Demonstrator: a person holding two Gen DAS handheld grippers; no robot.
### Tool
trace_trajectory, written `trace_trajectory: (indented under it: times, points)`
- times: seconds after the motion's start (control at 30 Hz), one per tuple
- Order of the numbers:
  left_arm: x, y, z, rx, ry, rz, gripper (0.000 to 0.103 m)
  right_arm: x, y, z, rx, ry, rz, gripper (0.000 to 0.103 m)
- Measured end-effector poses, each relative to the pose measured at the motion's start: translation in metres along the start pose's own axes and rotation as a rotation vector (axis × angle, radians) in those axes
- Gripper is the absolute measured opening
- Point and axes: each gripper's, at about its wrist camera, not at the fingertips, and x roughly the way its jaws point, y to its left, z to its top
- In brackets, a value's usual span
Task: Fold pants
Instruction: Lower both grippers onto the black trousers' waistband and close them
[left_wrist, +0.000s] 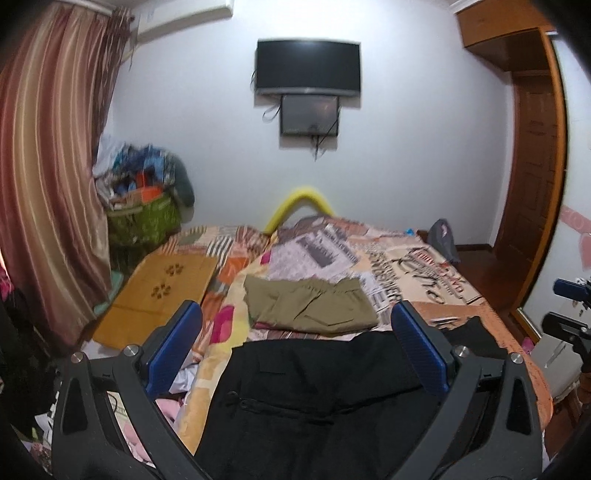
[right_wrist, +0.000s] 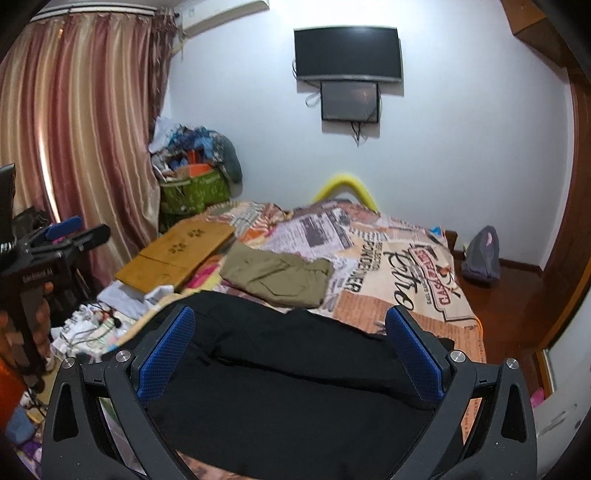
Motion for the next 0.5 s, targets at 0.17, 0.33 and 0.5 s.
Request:
trace_trajectory:
  times: [0.17,0.33,0.5]
  points:
    - [0.065,0.02,-0.001,0.004,0.083,0.024,0.103,0.042,-0.027,0.004,0.02,0.069,-0.005,0.103]
    - [0.142,0.038,-0.011,0.001,0.203,0.021,0.103,0.083,-0.048,0.005,0.007,0.125,-0.01,0.103]
    - [0.207,0.057,-0.03,-0.006,0.323,0.007,0.103,0.131,-0.066,-0.001,-0.02,0.199,0.02,0.102]
